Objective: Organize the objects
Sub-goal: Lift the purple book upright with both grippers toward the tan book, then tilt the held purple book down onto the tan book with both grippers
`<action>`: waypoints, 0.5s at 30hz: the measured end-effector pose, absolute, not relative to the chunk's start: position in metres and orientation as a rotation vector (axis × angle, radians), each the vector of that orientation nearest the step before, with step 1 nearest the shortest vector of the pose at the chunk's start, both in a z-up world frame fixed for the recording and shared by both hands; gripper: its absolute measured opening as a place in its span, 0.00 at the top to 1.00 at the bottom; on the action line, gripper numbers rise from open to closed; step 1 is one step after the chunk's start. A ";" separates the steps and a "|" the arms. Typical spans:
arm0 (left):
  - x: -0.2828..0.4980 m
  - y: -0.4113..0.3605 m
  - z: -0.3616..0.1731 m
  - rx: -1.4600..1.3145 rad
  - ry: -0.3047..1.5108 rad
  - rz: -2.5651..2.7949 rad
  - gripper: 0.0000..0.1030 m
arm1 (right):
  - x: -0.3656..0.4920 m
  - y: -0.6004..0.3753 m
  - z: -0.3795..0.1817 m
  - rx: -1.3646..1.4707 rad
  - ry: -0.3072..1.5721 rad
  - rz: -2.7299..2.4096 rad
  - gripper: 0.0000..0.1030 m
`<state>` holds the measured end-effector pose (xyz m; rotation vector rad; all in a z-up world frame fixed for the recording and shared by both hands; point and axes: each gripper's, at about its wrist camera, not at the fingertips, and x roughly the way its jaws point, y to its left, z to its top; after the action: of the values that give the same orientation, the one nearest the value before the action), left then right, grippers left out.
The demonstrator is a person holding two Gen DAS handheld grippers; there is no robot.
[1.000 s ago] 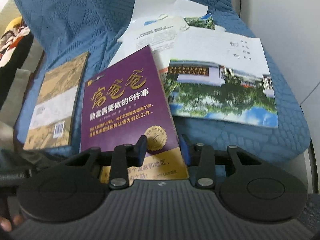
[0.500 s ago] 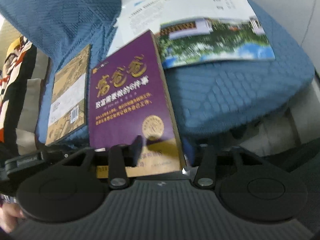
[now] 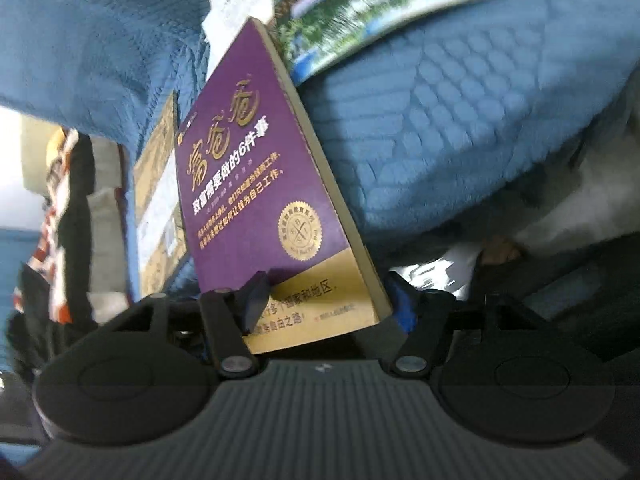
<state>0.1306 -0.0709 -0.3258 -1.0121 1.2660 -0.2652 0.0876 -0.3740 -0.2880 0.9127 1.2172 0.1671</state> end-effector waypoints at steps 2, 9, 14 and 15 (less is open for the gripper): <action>0.129 -0.069 -0.326 -1.035 1.262 -0.265 0.62 | 0.088 -0.375 -0.292 0.954 1.221 0.178 0.36; 0.128 -0.060 -0.301 -1.027 1.202 -0.285 0.71 | 0.083 -0.377 -0.271 0.958 1.143 0.181 0.63; 0.131 -0.050 -0.275 -1.057 1.131 -0.335 0.73 | 0.082 -0.385 -0.235 0.956 1.041 0.238 0.74; 0.133 -0.049 -0.269 -1.069 1.116 -0.340 0.73 | 0.083 -0.385 -0.226 0.947 1.024 0.247 0.76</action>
<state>0.1328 -0.0491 -0.2690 -1.0688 1.1156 -0.3405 0.0829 -0.3846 -0.2264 0.9473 1.0241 0.2471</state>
